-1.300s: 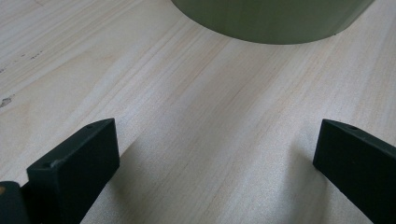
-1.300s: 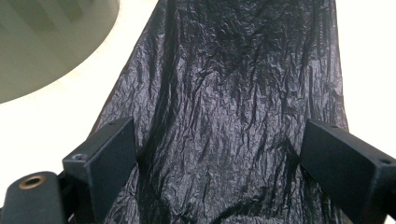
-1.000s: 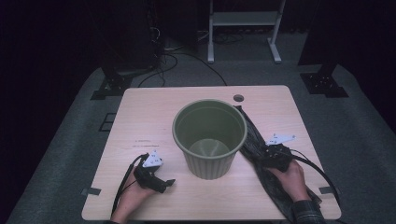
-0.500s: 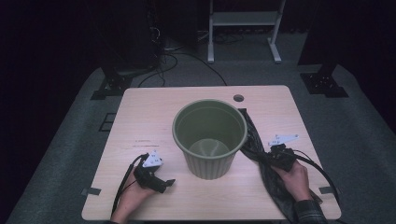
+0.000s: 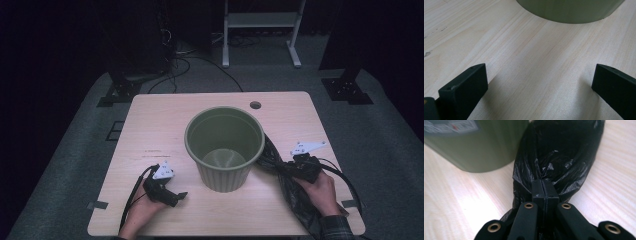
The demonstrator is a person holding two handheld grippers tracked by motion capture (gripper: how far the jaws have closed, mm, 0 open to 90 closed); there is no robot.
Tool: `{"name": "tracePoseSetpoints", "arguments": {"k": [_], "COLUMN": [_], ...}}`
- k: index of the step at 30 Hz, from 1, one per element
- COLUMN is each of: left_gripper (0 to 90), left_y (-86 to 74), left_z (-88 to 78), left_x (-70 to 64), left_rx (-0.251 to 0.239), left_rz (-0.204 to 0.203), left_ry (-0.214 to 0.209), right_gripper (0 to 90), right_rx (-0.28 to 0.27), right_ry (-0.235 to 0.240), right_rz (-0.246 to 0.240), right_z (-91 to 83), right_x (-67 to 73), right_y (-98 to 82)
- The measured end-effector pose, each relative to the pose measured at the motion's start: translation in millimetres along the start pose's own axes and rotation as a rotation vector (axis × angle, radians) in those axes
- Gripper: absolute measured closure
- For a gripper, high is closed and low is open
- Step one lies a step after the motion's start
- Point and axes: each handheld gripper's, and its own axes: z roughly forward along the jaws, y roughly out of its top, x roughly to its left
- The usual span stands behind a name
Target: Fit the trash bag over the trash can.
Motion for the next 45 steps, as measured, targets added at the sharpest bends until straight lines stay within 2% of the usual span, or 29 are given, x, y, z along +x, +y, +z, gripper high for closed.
{"name": "tracePoseSetpoints", "arguments": {"k": [12,13,15,20,26,32,38,45], "left_gripper": [0.0,0.0,0.0,0.0,0.0,0.0,0.0,0.0], "left_y": [-0.1,-0.1,-0.1,-0.2,-0.1,-0.1,-0.1,-0.2], "left_z": [-0.2,-0.2,-0.2,-0.1,-0.3,-0.3,-0.3,-0.2], "left_x": [0.0,0.0,0.0,-0.2,0.0,0.1,0.1,0.0], "left_rx": [0.001,0.002,0.001,0.0,0.002,0.003,0.003,0.001], "left_rz": [0.0,0.0,0.0,-0.003,0.0,0.001,0.001,0.001], "left_ry": [0.001,0.001,0.002,0.001,0.001,0.001,0.001,0.002], "right_gripper": [89.6,89.6,89.6,89.6,89.7,89.6,89.6,89.6], "right_rx": [-0.056,-0.077,-0.085,-0.131,-0.16,-0.207,-0.221,-0.264], "right_ry": [0.077,0.098,0.103,0.133,0.156,0.186,0.198,0.26], "right_rz": [-0.066,-0.076,-0.081,-0.126,-0.131,-0.167,-0.204,-0.235], "right_z": [-14.7,-19.0,-20.8,-37.4,-51.0,-68.2,-80.5,-90.8], "right_x": [11.2,13.8,14.7,21.9,26.0,31.4,36.8,44.3], "right_y": [20.6,25.9,27.9,45.5,56.5,71.8,85.9,106.3]}}
